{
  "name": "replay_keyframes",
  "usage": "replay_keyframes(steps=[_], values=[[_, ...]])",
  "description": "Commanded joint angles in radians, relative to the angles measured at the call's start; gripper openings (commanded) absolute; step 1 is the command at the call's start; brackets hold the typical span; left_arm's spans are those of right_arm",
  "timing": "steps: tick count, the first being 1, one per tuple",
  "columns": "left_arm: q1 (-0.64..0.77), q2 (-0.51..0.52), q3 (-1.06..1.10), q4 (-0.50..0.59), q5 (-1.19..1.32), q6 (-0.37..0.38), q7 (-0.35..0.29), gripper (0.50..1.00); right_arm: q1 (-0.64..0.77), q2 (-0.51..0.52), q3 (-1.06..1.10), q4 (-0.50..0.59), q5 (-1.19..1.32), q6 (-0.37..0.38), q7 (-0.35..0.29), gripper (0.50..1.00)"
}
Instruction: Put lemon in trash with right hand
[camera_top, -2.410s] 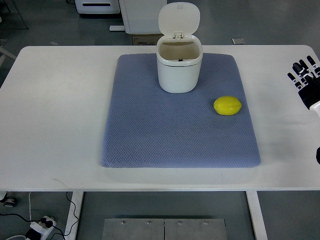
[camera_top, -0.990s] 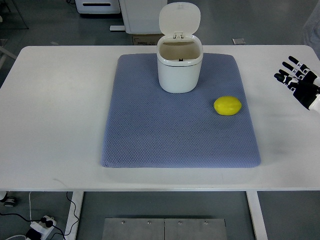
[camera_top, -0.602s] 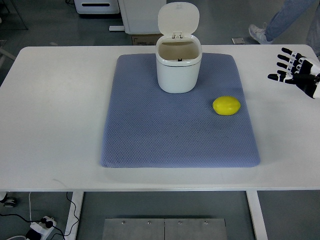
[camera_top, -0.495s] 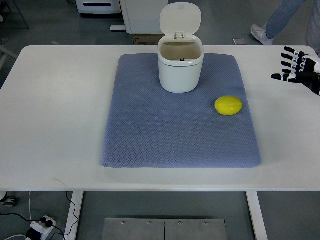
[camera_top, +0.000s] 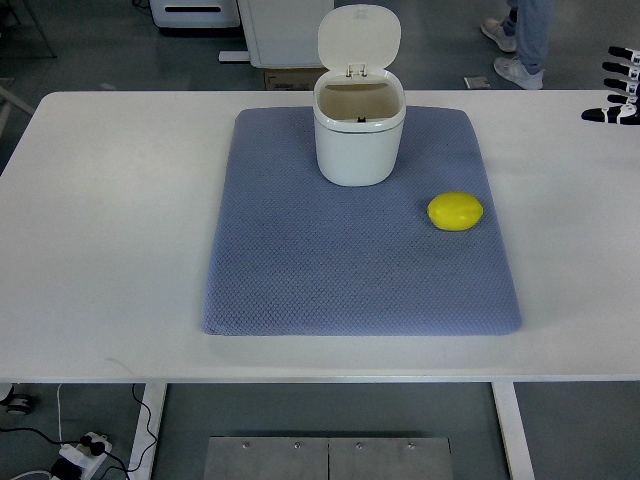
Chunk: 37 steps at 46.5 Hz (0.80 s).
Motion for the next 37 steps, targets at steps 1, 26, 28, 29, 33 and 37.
replay_keyframes(steps=[1, 26, 28, 29, 33, 37], values=[[0.000, 0.000, 0.000, 0.000, 0.000, 0.000, 0.000, 1.000, -0.001, -0.002, 0.002, -0.006, 0.034, 0.078, 0.006, 1.000], [0.000, 0.000, 0.000, 0.000, 0.000, 0.000, 0.000, 1.000, 0.104, -0.004, -0.106, 0.013, -0.116, 0.045, -0.042, 1.000], [0.000, 0.000, 0.000, 0.000, 0.000, 0.000, 0.000, 1.000, 0.121, -0.004, -0.121, 0.016, -0.121, 0.034, -0.042, 1.000], [0.000, 0.000, 0.000, 0.000, 0.000, 0.000, 0.000, 1.000, 0.132, -0.004, -0.132, 0.019, -0.123, 0.031, -0.042, 1.000], [0.000, 0.000, 0.000, 0.000, 0.000, 0.000, 0.000, 1.000, 0.179, -0.001, -0.188, 0.023, -0.127, 0.013, -0.042, 1.000], [0.000, 0.000, 0.000, 0.000, 0.000, 0.000, 0.000, 1.000, 0.235, 0.010, -0.257, 0.034, -0.149, 0.002, -0.042, 1.000]])
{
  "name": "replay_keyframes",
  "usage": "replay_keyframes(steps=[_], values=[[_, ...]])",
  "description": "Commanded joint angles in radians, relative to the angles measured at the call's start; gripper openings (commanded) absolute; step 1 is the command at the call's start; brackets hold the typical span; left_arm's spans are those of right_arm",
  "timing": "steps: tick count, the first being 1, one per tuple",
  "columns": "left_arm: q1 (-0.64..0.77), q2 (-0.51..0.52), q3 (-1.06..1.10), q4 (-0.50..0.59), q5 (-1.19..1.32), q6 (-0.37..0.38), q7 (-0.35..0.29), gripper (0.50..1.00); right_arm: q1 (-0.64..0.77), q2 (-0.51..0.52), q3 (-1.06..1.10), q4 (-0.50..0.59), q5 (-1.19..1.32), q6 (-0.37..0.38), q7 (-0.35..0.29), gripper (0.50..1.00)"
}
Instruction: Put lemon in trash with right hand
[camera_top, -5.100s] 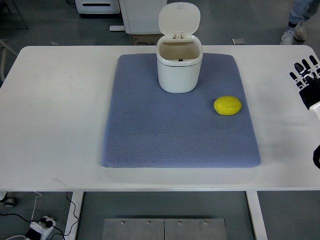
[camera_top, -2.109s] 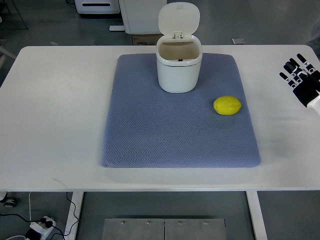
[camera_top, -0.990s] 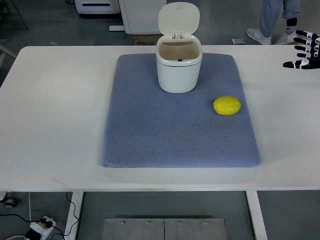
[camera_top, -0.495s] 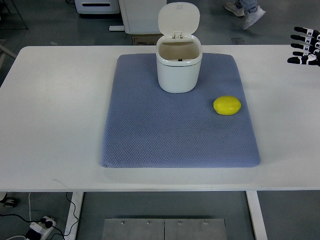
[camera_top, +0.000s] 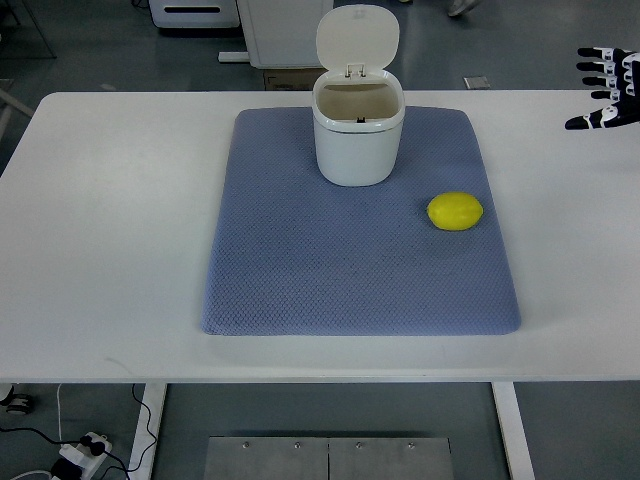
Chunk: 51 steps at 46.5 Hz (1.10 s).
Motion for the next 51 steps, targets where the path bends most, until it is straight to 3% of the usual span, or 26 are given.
replay_keyframes(steps=[1, 23, 51], values=[[0.001, 0.000, 0.000, 0.000, 0.000, 0.000, 0.000, 1.000, 0.050, 0.009, -0.064, 0.014, -0.022, -0.012, 0.000, 1.000], [0.001, 0.000, 0.000, 0.000, 0.000, 0.000, 0.000, 1.000, 0.274, 0.138, -0.417, 0.037, -0.112, -0.035, -0.001, 1.000], [0.001, 0.000, 0.000, 0.000, 0.000, 0.000, 0.000, 1.000, 0.335, 0.283, -0.594, 0.037, -0.126, -0.036, -0.016, 1.000]])
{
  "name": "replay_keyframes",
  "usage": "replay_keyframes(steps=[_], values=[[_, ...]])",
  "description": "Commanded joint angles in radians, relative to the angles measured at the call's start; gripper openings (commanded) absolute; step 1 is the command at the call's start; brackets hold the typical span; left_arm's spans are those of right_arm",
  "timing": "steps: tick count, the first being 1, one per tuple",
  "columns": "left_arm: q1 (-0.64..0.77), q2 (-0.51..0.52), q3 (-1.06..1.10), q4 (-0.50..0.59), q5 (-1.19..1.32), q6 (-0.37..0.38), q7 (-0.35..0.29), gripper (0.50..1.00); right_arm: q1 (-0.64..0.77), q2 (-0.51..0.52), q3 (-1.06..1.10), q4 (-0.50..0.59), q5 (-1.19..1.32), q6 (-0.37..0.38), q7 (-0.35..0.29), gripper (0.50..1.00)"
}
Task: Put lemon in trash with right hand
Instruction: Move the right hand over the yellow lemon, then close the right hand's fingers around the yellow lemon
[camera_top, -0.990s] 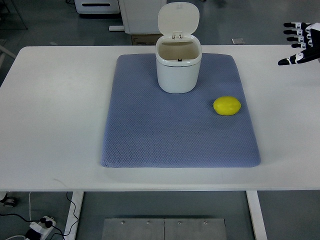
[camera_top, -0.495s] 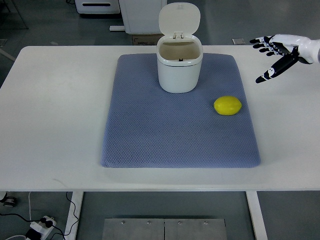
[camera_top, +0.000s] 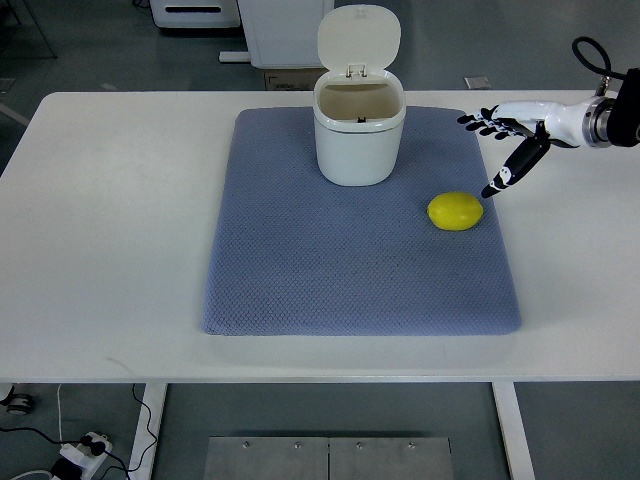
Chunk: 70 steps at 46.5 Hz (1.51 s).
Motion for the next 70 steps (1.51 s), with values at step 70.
replay_keyframes(steps=[70], values=[[0.001, 0.000, 0.000, 0.000, 0.000, 0.000, 0.000, 1.000, -0.034, 0.078, -0.036, -0.029, 0.067, -0.032, 0.049, 1.000]])
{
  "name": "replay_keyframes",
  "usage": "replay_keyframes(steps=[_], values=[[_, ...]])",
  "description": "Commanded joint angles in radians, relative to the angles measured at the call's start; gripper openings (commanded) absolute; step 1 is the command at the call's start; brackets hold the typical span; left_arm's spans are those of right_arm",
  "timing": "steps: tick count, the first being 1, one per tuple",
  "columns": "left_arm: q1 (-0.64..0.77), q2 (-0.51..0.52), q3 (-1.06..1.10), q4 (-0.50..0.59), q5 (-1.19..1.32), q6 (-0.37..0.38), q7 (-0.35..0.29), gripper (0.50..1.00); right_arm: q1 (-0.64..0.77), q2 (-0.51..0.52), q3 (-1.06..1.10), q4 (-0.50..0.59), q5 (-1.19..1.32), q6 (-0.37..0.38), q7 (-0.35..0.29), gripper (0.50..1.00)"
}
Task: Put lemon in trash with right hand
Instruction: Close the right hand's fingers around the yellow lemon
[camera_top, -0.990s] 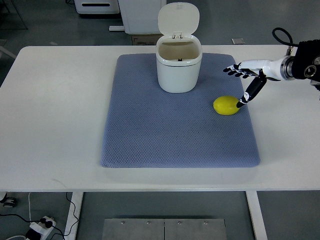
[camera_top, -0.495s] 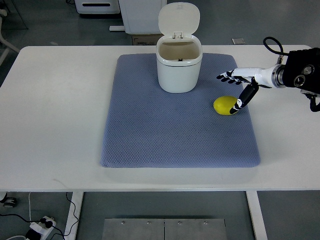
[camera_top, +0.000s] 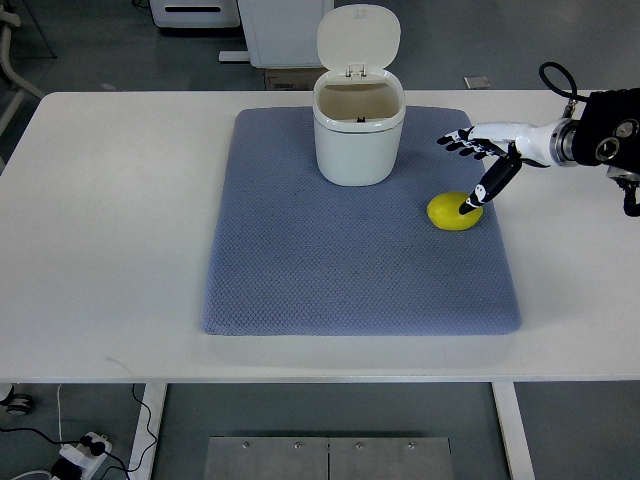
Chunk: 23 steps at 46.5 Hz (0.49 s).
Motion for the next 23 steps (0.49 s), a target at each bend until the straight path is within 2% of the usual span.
replay_keyframes(steps=[1, 4, 14, 23], values=[[0.000, 0.000, 0.000, 0.000, 0.000, 0.000, 0.000, 1.000, -0.003, 0.002, -0.003, 0.004, 0.001, 0.001, 0.058, 1.000], [0.000, 0.000, 0.000, 0.000, 0.000, 0.000, 0.000, 1.000, -0.003, 0.002, -0.008, 0.005, 0.001, 0.000, 0.096, 1.000], [0.000, 0.000, 0.000, 0.000, 0.000, 0.000, 0.000, 1.000, -0.001, 0.008, -0.034, 0.010, -0.017, -0.017, 0.067, 1.000], [0.000, 0.000, 0.000, 0.000, 0.000, 0.000, 0.000, 1.000, -0.003, 0.028, -0.079, 0.008, -0.043, -0.068, 0.061, 1.000]])
